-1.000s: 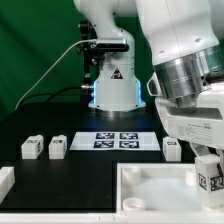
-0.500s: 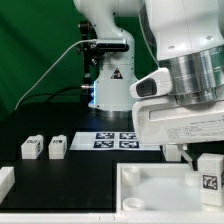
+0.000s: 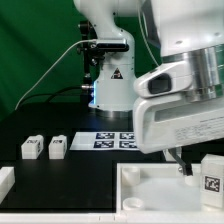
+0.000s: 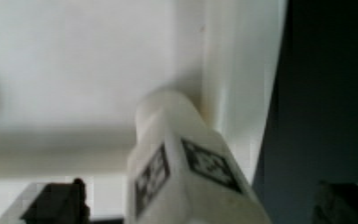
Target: Assemble one leg
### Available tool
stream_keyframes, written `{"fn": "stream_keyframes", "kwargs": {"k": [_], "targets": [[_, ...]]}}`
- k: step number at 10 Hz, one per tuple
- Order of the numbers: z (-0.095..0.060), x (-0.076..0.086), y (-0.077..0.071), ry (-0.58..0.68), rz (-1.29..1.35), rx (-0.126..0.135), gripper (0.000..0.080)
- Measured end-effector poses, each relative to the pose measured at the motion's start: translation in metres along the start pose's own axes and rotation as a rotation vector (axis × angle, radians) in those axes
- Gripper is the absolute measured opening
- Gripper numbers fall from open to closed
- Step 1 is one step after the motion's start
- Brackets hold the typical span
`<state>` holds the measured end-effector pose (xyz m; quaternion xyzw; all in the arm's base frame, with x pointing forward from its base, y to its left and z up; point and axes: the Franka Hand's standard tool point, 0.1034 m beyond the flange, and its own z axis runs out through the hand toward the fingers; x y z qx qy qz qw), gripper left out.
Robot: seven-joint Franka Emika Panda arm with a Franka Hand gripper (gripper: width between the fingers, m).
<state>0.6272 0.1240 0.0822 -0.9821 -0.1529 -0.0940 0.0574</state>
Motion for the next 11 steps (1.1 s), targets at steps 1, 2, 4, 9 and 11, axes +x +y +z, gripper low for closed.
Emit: {"fn": "stream_keyframes", "kwargs": {"k": [1, 2, 4, 9, 11], "targets": [[0.001, 0.000, 0.001, 0.002, -0.129, -0.009, 0.0646], [0.000, -0.001, 0.011, -0.004, -0.263, -0.011, 0.0649], [-0.001, -0.001, 0.017, -0.006, -0.269, -0.010, 0.0649], [-0.001, -0.001, 0.015, -0.005, -0.150, -0.007, 0.0300], [-0.001, 0.000, 0.010, -0.002, 0.207, -0.005, 0.0295]]}}
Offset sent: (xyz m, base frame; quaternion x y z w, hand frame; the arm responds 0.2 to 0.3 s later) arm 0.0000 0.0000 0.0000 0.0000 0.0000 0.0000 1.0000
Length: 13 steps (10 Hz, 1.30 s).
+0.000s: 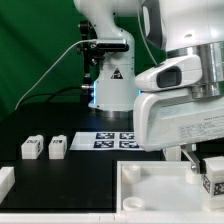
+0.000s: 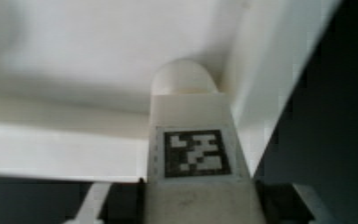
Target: Assemble one leg
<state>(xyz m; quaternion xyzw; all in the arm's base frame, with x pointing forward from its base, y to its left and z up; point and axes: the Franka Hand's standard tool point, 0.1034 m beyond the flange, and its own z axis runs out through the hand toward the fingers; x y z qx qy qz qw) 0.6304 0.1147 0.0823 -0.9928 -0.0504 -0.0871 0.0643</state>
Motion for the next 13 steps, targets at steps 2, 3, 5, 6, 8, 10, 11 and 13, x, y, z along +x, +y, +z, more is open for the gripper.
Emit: {"fn": "stream_keyframes", "kwargs": {"k": [2, 3, 5, 6, 8, 10, 11, 13], "targets": [[0.000, -0.001, 0.002, 0.000, 0.377, 0.007, 0.0295], [0.000, -0.003, 0.002, -0.003, 0.522, 0.012, 0.0295], [0.000, -0.006, 0.001, -0.022, 0.674, 0.030, 0.0300], [0.001, -0.007, 0.000, -0.025, 0.733, 0.030, 0.0300], [0.002, -0.009, -0.004, -0.039, 0.987, 0.040, 0.0300], [0.004, -0.012, -0.020, -0.065, 1.418, 0.066, 0.0300], [0.004, -0.011, -0.023, -0.068, 1.561, 0.082, 0.0299], [0.005, -0.011, -0.021, -0.072, 1.582, 0.086, 0.0299]]}}
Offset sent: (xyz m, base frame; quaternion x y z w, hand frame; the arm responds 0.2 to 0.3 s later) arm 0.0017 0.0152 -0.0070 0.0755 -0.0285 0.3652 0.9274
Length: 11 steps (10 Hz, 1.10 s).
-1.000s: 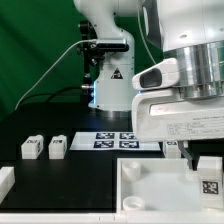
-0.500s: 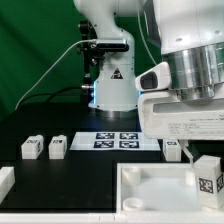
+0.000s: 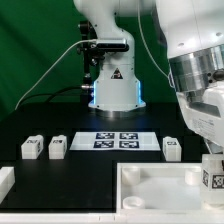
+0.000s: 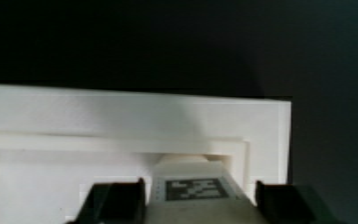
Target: Assemble one leg
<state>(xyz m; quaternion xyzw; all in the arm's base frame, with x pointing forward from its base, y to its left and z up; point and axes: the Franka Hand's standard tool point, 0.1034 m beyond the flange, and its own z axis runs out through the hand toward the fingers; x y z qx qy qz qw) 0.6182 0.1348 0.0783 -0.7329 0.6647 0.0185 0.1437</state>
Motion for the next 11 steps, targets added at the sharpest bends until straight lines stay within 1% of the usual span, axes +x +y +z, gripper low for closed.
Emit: {"fn": "stream_keyframes", "kwargs": {"k": [1, 2, 3, 4, 5, 8, 9, 10, 11], "targets": [[0.000, -0.001, 0.000, 0.000, -0.003, 0.000, 0.0414], [0.000, 0.000, 0.000, 0.000, -0.030, 0.000, 0.0549], [0.001, 0.000, 0.001, 0.000, -0.088, -0.008, 0.0549], [0.003, 0.002, 0.007, -0.018, -0.295, -0.047, 0.0628], [0.002, 0.001, 0.008, -0.026, -0.543, -0.081, 0.0643], [0.001, 0.004, 0.008, -0.039, -0.896, -0.079, 0.0648], [0.000, 0.006, 0.007, -0.034, -1.064, -0.095, 0.0649], [-0.004, 0.011, -0.002, -0.010, -1.245, -0.123, 0.0649], [-0.005, 0.011, -0.009, 0.000, -1.280, -0.120, 0.0649]]}}
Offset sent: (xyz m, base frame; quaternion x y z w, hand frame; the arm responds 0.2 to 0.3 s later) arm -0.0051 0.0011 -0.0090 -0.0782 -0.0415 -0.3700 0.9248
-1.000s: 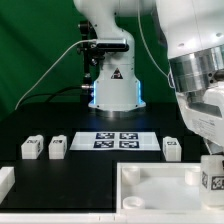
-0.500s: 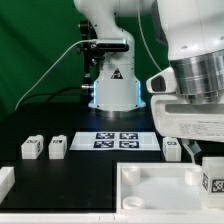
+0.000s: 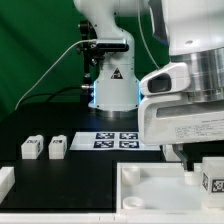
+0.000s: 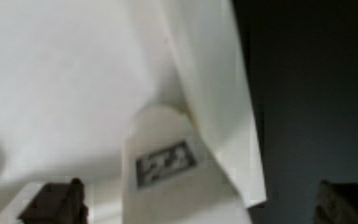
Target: Assemble one leg
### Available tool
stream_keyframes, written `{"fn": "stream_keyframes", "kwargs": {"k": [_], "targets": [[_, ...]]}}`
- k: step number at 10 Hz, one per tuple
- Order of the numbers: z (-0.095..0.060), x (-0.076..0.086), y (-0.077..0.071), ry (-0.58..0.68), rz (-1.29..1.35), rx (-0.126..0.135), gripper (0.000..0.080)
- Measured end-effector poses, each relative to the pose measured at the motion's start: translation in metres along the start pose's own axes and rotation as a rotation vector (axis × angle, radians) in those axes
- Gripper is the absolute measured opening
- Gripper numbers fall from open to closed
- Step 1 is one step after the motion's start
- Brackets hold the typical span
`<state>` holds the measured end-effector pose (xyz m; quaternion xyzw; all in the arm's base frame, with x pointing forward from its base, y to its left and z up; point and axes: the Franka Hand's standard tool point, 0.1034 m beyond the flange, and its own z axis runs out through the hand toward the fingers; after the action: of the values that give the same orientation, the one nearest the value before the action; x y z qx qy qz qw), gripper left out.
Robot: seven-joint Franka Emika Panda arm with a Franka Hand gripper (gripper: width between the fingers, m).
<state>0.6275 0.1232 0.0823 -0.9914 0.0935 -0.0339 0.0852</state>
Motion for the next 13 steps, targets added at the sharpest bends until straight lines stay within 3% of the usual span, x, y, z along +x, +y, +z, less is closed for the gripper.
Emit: {"fn": "stream_keyframes", "kwargs": {"k": [1, 2, 3, 4, 5, 7, 10, 11, 13], "targets": [[0.0018, -0.0020, 0.0008, -0.002, 0.011, 0.000, 0.0649], [0.0019, -0.0021, 0.0008, -0.002, 0.010, 0.000, 0.0547], [0.0022, -0.0025, -0.0002, -0.003, 0.088, 0.005, 0.0365], [0.0023, -0.0026, 0.0000, -0.005, 0.213, 0.007, 0.0365], [0.0022, -0.0022, 0.0007, -0.004, 0.292, 0.006, 0.0305], [0.0011, -0.0001, 0.0014, -0.003, 0.537, 0.024, 0.0305], [0.0010, 0.0007, 0.0047, -0.027, 1.148, 0.123, 0.0304], [0.0009, 0.0010, 0.0044, -0.050, 1.285, 0.143, 0.0303], [0.0014, -0.0009, -0.0011, -0.071, 1.457, 0.148, 0.0302]]}}
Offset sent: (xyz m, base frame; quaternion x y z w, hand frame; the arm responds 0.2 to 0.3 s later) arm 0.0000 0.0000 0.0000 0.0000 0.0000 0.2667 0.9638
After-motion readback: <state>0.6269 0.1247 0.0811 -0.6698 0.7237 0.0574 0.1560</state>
